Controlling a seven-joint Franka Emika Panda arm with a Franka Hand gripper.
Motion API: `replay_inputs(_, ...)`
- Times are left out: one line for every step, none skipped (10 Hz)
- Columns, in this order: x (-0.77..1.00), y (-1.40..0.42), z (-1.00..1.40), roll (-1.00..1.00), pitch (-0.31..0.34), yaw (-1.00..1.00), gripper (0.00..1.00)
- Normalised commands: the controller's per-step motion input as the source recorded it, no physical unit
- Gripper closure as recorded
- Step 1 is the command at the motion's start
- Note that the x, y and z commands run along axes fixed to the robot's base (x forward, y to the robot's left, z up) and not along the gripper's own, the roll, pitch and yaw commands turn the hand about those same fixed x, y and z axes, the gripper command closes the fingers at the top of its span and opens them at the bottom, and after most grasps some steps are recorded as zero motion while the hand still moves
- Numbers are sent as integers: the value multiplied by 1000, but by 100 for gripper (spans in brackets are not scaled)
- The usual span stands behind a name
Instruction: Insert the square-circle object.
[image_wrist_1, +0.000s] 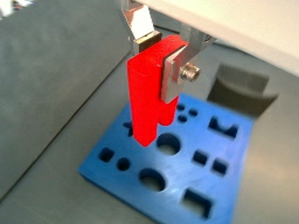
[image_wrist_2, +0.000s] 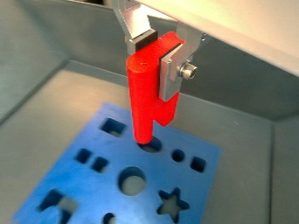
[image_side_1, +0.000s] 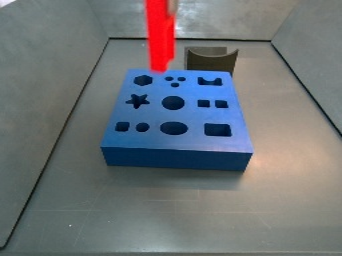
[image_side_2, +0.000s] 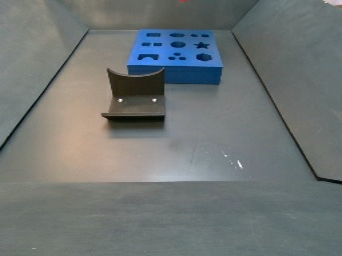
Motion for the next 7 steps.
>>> replay_inputs(-426, -57, -643, 0, -21, -746, 100)
replay_inputs(-526, -86, -629, 0, -29, -646, 100)
replay_inputs(-500, 0, -620, 0, -40, -726, 100)
replay_inputs(-306, 17, -471, 0, -29, -951, 100)
replay_inputs(-143, 0, -323, 0, -27, -1000, 100)
replay_inputs(-37, 0, -274, 0, -31, -1000, 100)
replay_inputs(0, 0, -223, 0, -34, -1000, 100)
